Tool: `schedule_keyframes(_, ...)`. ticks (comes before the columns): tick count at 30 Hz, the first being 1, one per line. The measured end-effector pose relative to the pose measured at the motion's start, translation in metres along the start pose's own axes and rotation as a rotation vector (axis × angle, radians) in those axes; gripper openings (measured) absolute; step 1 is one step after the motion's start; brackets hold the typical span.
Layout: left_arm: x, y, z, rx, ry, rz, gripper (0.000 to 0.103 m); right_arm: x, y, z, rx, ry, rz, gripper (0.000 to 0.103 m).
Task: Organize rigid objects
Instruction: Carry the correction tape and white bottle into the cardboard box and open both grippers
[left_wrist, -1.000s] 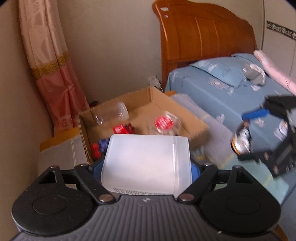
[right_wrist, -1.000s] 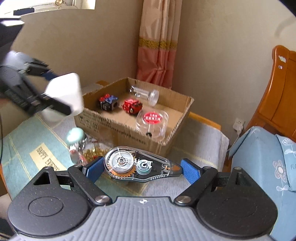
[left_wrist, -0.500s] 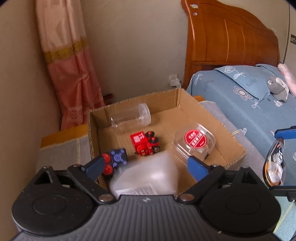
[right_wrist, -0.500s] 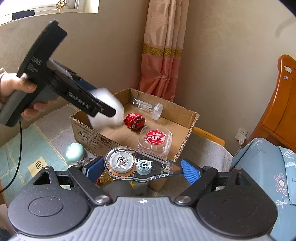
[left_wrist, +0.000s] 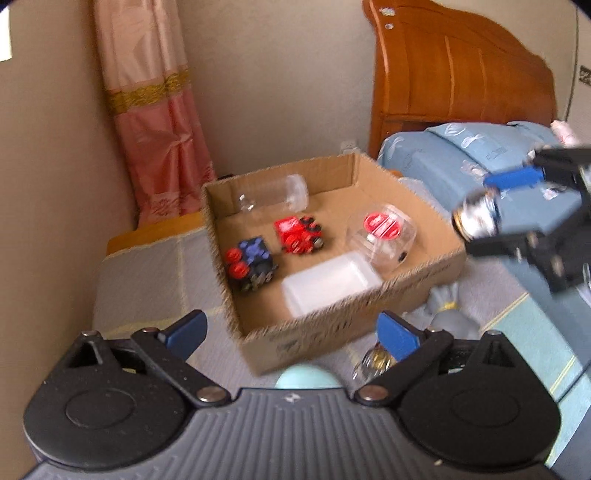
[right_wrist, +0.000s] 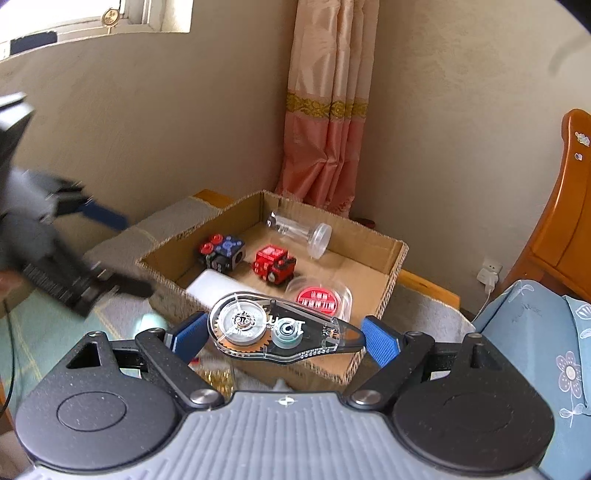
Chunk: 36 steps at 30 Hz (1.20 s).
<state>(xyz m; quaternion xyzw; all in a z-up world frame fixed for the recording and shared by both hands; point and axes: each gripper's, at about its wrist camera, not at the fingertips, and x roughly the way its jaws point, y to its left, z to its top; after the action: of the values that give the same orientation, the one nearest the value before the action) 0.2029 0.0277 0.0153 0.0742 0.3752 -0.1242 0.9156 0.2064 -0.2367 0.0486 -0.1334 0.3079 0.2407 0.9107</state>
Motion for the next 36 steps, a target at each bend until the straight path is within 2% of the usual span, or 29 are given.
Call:
schedule_keyframes(4, -0.01, 0.006, -0.009, -0.022, -0.006, 0.044, 0.098, 0.009, -0.002, 0.015, 0.016, -0.001, 0.001, 0.092)
schedule_keyframes(7, -0.015, 0.017, -0.015, -0.064, -0.022, 0.03, 0.098, 0.02, -0.004, 0.027, 0.015, 0.007, -0.011, 0.092)
schedule_keyframes(14, -0.008, 0.038, -0.029, -0.154, 0.004, 0.049, 0.098, 0.06, -0.013, 0.05, 0.019, 0.054, -0.044, 0.092)
schedule_keyframes(23, -0.001, 0.05, -0.04, -0.192, 0.037, 0.058, 0.098, 0.111, -0.03, 0.069, 0.059, 0.095, -0.085, 0.092)
schedule_keyframes(25, -0.001, 0.051, -0.041, -0.196, 0.04, 0.06, 0.098, 0.119, -0.032, 0.073, 0.068, 0.104, -0.086, 0.096)
schedule_keyframes(27, -0.002, 0.051, -0.042, -0.194, 0.042, 0.06, 0.098, 0.119, -0.032, 0.074, 0.082, 0.102, -0.091, 0.103)
schedule_keyframes(36, -0.005, 0.042, -0.044, -0.17, 0.056, 0.048, 0.098, 0.085, -0.026, 0.059, 0.068, 0.069, -0.06, 0.103)
